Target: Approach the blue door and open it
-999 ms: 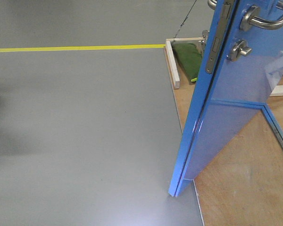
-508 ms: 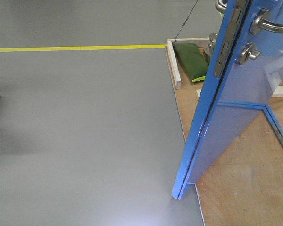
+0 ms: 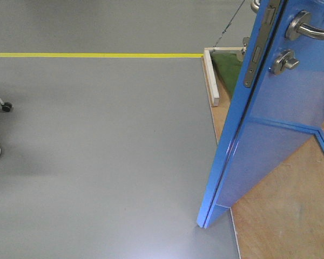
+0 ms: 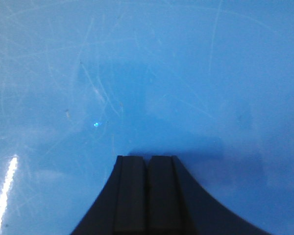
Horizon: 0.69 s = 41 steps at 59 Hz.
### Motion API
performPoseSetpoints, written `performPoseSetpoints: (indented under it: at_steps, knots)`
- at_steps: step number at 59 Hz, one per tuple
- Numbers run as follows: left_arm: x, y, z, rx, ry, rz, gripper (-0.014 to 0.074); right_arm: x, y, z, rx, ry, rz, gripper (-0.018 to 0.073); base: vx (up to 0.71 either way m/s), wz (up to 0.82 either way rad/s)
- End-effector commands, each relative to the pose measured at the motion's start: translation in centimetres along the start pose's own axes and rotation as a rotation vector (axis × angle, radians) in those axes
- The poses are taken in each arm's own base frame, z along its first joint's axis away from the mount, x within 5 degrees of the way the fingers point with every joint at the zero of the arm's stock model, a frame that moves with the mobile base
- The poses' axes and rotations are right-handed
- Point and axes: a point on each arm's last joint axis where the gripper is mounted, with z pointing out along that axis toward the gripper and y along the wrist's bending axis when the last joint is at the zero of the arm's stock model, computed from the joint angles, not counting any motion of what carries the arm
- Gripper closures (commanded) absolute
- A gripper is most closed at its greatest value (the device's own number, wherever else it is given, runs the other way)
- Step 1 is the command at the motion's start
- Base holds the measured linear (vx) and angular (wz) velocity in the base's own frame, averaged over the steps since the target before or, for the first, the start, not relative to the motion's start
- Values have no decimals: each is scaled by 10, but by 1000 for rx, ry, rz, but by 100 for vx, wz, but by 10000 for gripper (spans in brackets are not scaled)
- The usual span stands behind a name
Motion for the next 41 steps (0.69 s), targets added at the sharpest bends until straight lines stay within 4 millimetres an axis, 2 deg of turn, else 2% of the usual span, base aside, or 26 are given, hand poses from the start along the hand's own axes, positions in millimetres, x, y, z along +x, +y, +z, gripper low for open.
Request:
performPoseSetpoints:
  at_steps: [1, 41]
  knots:
    - [-7, 0, -1, 1, -91, -7, 526, 7, 21, -8, -82, 4, -6, 557, 9, 13]
    - [-7, 0, -1, 1, -91, -7, 526, 7, 21, -8, -82, 4, -6, 557, 16, 11]
